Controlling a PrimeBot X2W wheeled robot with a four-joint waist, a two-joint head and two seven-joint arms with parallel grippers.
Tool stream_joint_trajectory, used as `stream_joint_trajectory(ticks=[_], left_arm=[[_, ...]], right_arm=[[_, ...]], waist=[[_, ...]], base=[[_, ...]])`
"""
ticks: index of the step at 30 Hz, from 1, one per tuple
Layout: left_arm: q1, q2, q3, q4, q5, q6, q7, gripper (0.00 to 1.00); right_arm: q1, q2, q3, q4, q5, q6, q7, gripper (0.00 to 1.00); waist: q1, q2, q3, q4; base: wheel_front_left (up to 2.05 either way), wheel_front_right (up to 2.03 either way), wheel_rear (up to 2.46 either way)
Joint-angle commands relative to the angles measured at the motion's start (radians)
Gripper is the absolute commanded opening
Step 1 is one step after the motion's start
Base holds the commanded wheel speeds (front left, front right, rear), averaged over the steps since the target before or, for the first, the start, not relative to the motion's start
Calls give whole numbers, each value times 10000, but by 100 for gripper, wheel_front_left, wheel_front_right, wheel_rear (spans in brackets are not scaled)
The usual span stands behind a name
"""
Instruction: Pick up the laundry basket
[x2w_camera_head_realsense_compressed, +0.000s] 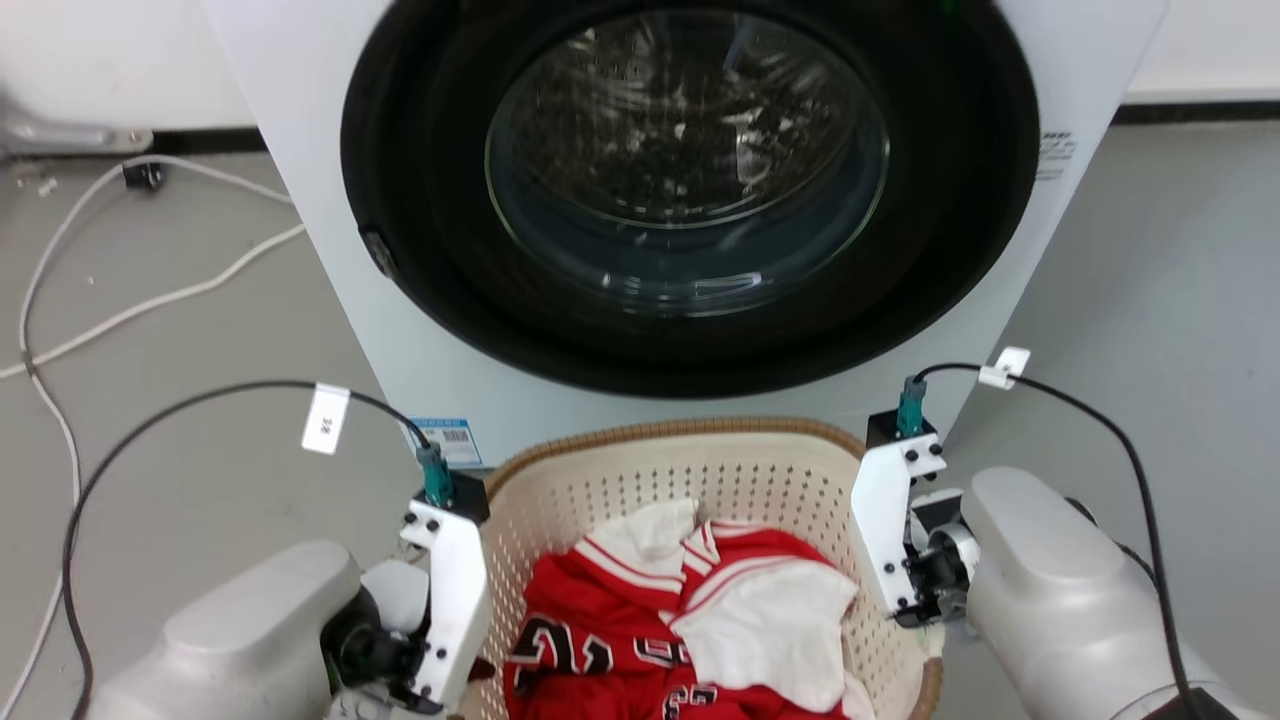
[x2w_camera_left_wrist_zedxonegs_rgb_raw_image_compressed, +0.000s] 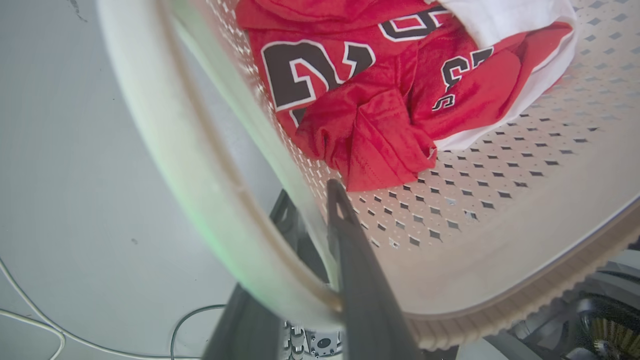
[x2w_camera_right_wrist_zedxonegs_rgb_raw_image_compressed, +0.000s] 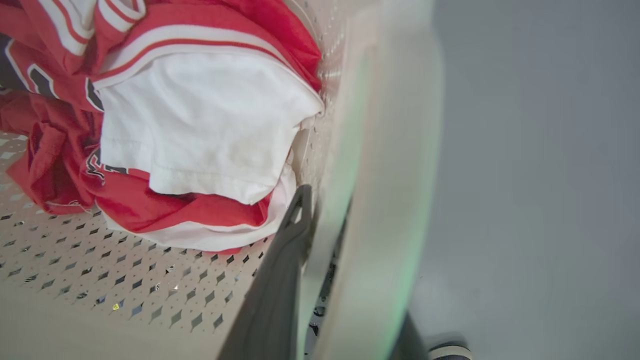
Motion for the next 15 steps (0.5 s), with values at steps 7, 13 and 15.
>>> stream_joint_trajectory(ticks=[7,13,15], left_arm=[[457,-121,-44,-184,-111,-188,263,0],[467,-260,-27,-134,-244,-188,201,0],[464,-301,-23,-125,-260,-188,179,0]], right_arm=[[370,-167,306,15,185,-3,286,0],[523,-190,289,178,291,-3,223,0],[541,-198,304,209,307,-3,243,0]], waist=[[3,-1,-669,-65],[3,-1,-791,-21],[3,-1,-820,-5]], base=[[0,0,0],[0,0,0],[0,0,0]])
